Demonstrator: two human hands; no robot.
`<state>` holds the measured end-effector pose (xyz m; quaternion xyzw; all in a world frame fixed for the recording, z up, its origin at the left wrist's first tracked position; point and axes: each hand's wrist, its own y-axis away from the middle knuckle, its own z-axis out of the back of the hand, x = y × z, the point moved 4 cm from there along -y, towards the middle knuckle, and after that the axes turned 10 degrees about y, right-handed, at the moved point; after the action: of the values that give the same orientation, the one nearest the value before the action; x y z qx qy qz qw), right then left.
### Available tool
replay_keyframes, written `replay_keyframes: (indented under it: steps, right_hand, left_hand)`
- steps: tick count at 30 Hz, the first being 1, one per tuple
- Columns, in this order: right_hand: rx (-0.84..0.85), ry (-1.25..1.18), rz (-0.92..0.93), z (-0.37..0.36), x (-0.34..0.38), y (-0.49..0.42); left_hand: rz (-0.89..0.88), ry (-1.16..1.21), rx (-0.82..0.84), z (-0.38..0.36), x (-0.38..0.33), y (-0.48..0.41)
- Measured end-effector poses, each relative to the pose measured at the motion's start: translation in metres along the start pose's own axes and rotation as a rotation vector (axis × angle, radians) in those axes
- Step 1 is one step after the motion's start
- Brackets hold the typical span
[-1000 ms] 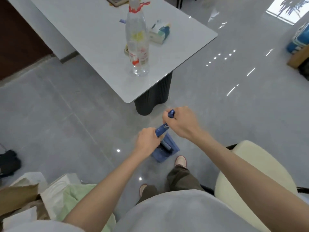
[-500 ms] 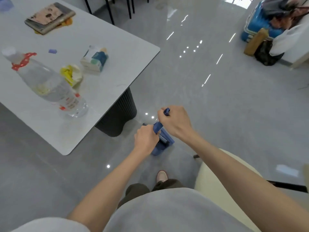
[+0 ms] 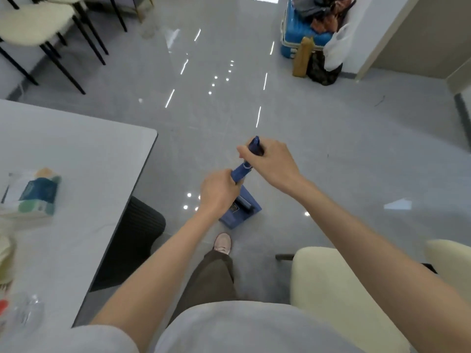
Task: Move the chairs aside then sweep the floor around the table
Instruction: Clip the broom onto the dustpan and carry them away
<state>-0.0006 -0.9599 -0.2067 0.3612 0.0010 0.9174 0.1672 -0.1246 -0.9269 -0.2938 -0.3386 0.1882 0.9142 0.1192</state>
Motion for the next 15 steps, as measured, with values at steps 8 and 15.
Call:
replay_keyframes:
  steps: [8, 15]
  right_hand:
    - [-0.209, 0.058, -0.015, 0.066, -0.017, -0.117]
    - [-0.306, 0.089, -0.089, 0.133, -0.069, -0.206]
  left_hand:
    - [-0.169, -0.039, 0.115, 0.012, -0.086, -0.145]
    - [-0.273, -0.065, 0.219, -0.018, -0.175, -0.253]
